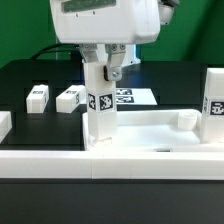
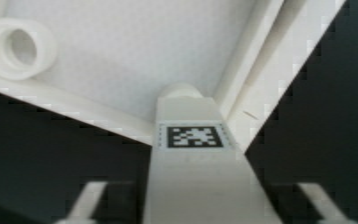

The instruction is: Assemble desk

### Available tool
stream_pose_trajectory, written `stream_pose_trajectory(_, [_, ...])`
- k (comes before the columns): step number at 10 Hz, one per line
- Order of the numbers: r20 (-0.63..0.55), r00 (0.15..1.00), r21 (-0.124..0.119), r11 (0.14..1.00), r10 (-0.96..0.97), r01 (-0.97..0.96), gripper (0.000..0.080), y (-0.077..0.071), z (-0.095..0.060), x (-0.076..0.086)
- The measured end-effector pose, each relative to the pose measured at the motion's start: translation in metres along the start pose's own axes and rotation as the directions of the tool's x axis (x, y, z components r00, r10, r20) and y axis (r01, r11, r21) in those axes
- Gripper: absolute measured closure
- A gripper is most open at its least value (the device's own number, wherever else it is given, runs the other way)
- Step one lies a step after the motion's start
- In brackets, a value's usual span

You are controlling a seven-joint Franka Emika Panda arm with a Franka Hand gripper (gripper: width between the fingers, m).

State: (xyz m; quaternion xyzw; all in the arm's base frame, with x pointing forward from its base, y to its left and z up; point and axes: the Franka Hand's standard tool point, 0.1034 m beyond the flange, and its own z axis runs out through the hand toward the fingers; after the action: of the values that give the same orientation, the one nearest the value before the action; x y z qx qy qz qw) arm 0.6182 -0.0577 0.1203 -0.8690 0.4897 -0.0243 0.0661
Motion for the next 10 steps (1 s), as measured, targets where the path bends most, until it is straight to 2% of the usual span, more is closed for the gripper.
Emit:
stream_pose_trajectory(1, [0.000, 0.999, 0.001, 0.999, -0.032, 0.032, 0.0295, -0.0009, -0.0006, 0.0004])
stream_pose_trajectory(2, [-0.002, 0.995, 0.000, 0.995, -0.104, 0.104, 0.0295, -0.0011, -0.0008, 0.0006])
stream_pose_trajectory(3, [-0.003, 0.977, 0.001, 0.977, -0.214, 0.214, 0.0184, -0.0011, -0.0008, 0.0009])
stream_pose_trajectory(5, [-0.003, 0.930, 0.000, 0.930, -0.368, 0.368, 0.0157, -0.0009, -0.0008, 0.0013])
stream_pose_trajectory(6, [-0.003, 0.878, -0.001, 0.878, -0.479, 0.479, 0.0151, -0.0001, -0.0002, 0.0020])
stream_pose_trajectory(10, [0.006, 0.585, -0.019, 0.584, -0.811, 0.811, 0.0150, -0.0008, 0.0048, 0.0006])
